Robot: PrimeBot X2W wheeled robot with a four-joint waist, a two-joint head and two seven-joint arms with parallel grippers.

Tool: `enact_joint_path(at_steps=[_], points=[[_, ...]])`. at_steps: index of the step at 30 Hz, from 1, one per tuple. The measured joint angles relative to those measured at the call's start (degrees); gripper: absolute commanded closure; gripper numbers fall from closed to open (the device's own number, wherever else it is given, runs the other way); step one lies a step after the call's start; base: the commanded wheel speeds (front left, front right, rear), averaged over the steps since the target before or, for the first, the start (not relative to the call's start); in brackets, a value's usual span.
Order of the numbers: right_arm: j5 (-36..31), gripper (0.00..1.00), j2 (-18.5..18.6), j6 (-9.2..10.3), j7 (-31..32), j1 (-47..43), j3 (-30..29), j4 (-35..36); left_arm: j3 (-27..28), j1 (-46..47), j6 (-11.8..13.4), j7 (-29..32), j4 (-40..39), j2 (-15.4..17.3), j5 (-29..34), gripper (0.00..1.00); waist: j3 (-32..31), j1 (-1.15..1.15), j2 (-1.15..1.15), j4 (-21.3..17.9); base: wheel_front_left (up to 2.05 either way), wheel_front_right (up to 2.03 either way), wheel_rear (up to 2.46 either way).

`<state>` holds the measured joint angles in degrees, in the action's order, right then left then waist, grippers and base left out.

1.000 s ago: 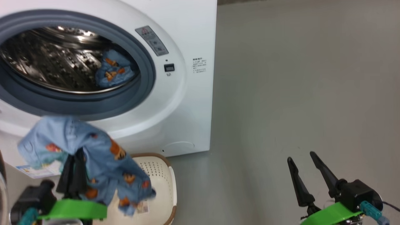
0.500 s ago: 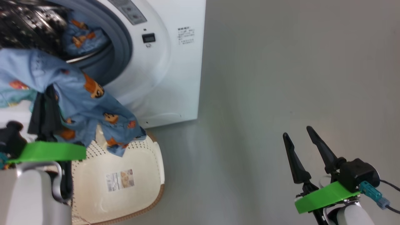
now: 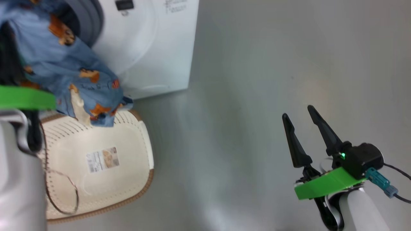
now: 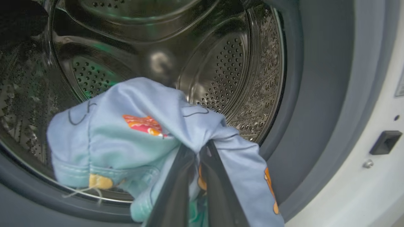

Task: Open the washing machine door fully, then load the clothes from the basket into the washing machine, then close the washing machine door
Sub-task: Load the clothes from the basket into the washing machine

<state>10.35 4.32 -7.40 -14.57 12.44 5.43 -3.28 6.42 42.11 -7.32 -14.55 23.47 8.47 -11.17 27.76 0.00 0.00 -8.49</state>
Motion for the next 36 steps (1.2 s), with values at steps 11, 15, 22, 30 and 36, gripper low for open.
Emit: enact_joint_path(at_steps=[11, 15, 22, 30, 36], points=[[0.38, 0.00, -0.48, 0.00, 0.00, 2.02, 1.09, 0.29, 0.92, 15.79, 0.00, 0.79, 14.47, 4.77, -2.34, 1.00, 7.14, 0.00, 0.00, -1.99, 0.00, 0.00, 0.00], [0.41, 0.00, -0.56, 0.00, 0.00, 2.05, 1.19, 0.27, 0.27, 21.05, 0.00, 3.08, 18.87, 6.57, -3.05, 1.00, 8.89, 0.00, 0.00, -2.53, 0.00, 0.00, 0.00], [0.51, 0.00, -0.74, 0.00, 0.00, 2.91, 1.52, 0.43, -2.18, 29.41, 0.00, 7.43, 24.47, 9.53, -3.16, 1.00, 11.60, 0.00, 0.00, -3.05, 0.00, 0.00, 0.00], [0.82, 0.00, -1.01, 0.00, 0.00, 3.24, 2.31, 0.63, -4.17, 36.33, 0.00, 9.69, 29.63, 10.78, -4.13, 1.00, 15.22, 0.00, 0.00, -3.41, 0.00, 0.00, 0.00], [1.24, 0.00, -1.18, 0.00, 0.00, 3.80, 3.11, 0.63, -7.25, 39.55, 0.00, 8.55, 31.03, 11.58, -4.91, 1.00, 17.74, 0.00, 0.00, -3.75, 0.00, 0.00, 0.00]])
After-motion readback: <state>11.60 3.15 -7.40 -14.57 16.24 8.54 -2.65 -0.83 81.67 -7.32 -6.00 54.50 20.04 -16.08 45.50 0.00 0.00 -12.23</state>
